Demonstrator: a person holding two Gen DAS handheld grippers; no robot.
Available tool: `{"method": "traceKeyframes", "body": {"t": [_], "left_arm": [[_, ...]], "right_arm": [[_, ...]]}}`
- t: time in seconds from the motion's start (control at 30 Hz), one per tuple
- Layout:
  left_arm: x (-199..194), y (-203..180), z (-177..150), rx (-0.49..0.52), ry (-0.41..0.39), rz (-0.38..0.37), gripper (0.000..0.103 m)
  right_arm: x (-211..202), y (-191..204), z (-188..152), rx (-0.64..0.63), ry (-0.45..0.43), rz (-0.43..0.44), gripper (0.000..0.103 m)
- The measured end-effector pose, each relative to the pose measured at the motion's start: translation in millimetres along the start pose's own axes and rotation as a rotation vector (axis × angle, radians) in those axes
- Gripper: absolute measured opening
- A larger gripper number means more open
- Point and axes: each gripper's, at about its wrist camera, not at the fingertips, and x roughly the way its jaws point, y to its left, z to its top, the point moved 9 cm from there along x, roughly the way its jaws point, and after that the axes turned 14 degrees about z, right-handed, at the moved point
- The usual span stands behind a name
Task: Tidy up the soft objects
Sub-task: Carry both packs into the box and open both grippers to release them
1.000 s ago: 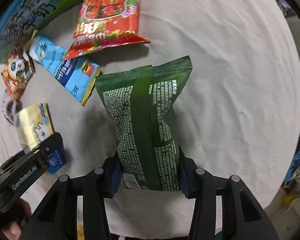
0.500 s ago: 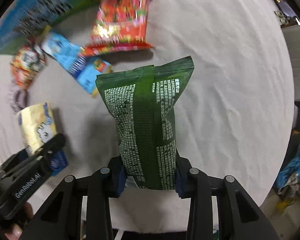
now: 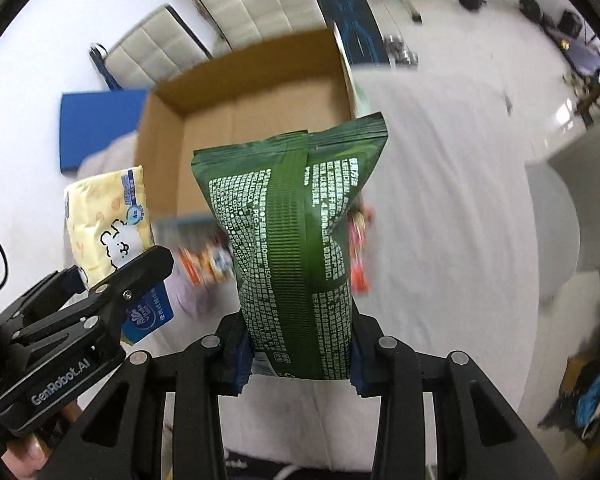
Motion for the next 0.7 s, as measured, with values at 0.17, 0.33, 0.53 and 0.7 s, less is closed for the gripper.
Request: {"method": "traceKeyframes", "body": {"t": [0.17, 0.33, 0.53, 0.7], "left_arm": [[56, 21, 49, 0.002, -0.022, 0.002, 0.062], [99, 37, 91, -0.012, 0.003, -0.002, 0.062], [160, 37, 127, -0.066, 0.148, -0.088, 0.062], [208, 37, 126, -0.094, 0.285, -0.132, 0.062]], "right_arm": [[-48, 14, 36, -0.022, -0.036, -0.023, 0.039], [-25, 3, 23, -0.028, -0.043, -0.033, 0.039], [-6, 14, 74, -0.013, 0.014, -0.027, 0.039], [28, 15, 110, -0.003, 0.091, -0.041, 0.039]]}}
